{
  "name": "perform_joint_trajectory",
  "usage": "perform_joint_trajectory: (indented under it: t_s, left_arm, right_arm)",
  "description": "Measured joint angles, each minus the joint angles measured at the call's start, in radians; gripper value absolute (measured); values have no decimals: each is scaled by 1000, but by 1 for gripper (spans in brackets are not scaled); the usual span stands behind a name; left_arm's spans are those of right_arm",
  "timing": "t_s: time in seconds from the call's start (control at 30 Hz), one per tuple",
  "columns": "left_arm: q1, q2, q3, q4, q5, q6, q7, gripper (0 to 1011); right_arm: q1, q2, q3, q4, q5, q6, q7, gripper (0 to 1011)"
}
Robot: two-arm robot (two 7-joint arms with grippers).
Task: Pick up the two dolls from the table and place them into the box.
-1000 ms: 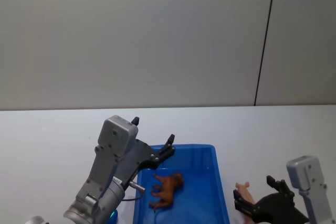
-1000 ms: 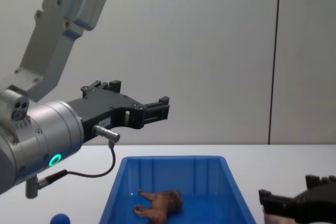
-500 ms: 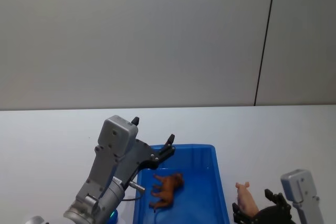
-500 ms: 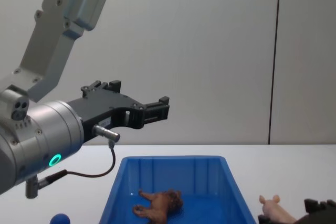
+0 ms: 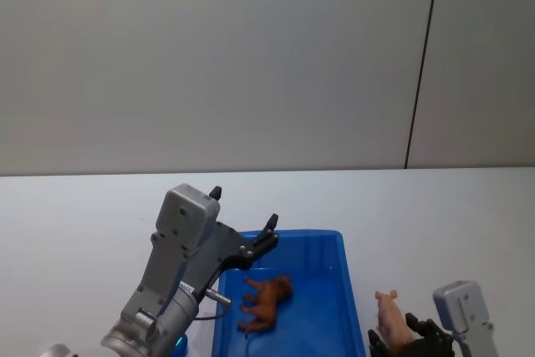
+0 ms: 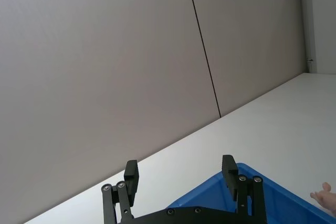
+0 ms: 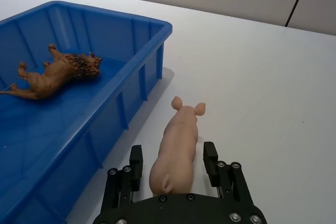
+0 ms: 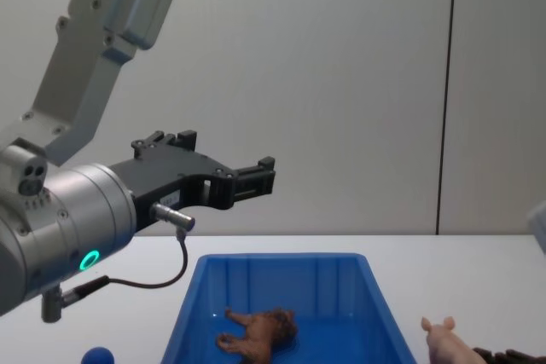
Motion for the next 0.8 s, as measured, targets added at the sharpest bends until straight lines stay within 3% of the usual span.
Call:
perform_joint_trajectory:
  t_s: [0.4,0.8]
  left_arm:
    - [0,0,0,0,0,0,0,1002]
    - [0,0,0,0,0,0,0,1002]
  right_arm:
    - [-10,-3,-2,-12,-16,1,-33,380]
    - [-34,12,10,-93,-16,-9,-65,380]
